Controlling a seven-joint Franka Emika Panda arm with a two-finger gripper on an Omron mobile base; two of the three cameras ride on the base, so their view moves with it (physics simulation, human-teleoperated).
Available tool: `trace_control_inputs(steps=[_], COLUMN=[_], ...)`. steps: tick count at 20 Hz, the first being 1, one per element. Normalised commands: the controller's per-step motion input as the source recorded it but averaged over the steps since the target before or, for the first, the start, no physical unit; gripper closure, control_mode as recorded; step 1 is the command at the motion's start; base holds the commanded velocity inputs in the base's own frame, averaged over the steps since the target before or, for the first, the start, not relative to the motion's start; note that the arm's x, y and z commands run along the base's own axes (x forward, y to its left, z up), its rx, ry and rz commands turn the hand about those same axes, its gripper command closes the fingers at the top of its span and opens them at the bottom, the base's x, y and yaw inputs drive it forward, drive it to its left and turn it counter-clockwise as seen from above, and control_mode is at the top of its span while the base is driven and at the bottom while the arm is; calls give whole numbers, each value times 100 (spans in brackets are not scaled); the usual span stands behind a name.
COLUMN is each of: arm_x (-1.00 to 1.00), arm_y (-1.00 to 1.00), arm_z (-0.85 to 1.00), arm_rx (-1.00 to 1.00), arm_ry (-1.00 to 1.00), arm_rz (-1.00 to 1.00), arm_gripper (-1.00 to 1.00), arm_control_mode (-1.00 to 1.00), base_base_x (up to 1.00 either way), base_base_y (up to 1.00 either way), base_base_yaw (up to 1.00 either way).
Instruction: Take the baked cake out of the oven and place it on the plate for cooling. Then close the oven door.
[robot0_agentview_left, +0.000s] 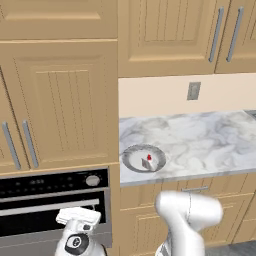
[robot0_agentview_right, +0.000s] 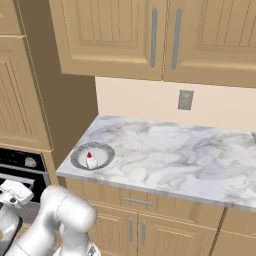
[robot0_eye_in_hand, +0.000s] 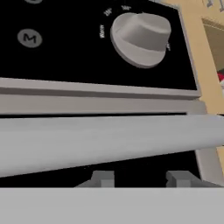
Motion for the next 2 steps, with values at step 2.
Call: trace_control_inputs(steps=[2], arm_x=[100], arm_y=[-14], arm_z=[0], arm_rx=[23], arm_ry=[1], arm_rz=[0], arm_gripper=[-100], arm_control_mode=[-100], base_base_x=[0], base_base_y=[0], base_base_yaw=[0])
